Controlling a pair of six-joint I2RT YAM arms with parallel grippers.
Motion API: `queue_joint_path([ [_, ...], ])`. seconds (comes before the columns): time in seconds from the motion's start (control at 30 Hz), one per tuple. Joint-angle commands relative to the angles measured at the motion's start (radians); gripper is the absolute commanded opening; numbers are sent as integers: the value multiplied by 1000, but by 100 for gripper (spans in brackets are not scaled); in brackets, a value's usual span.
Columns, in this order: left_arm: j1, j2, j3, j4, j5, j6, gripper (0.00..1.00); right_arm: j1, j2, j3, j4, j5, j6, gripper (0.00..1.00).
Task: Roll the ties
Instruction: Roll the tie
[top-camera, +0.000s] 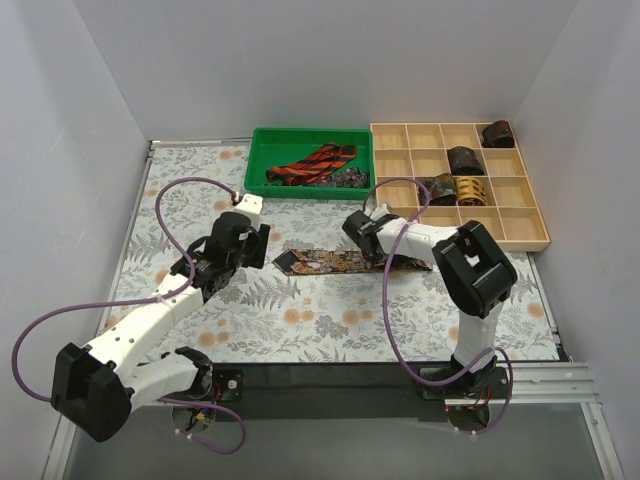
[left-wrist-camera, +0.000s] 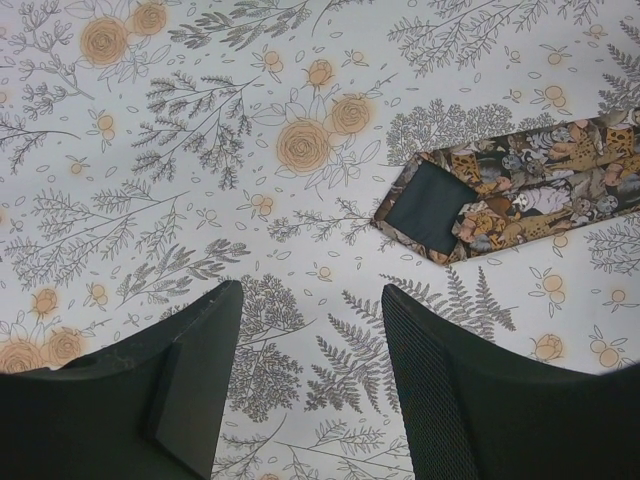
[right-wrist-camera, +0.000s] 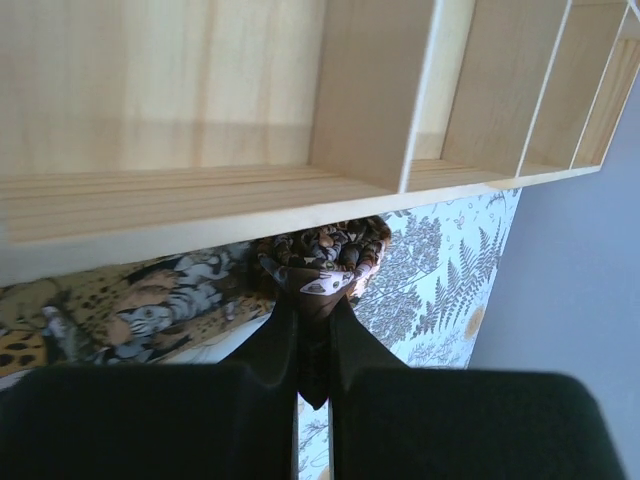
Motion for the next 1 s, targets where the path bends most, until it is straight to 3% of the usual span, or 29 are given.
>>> queue_joint_path([
  [0.0,10,-28,-3,6,-18,7,54,40,58,49,-54,14,68,9],
  [0.17,12,-15,-3,4,-8,9,54,60,121,87,-54,-43,62,17],
  [0.33,12,-6,-2,4,2,12,54,63,109,127,-54,-75,34,37],
  [0.43,13,0,-2,6,9,10,54,63,84,149,-54,-101,17,39],
  [0.47,13,5,-2,6,12,12,54,64,72,155,-54,-109,11,44],
  [0.97,13,117,46,6,135,-51,54,41,-145,183,-37,-291,-69,62],
])
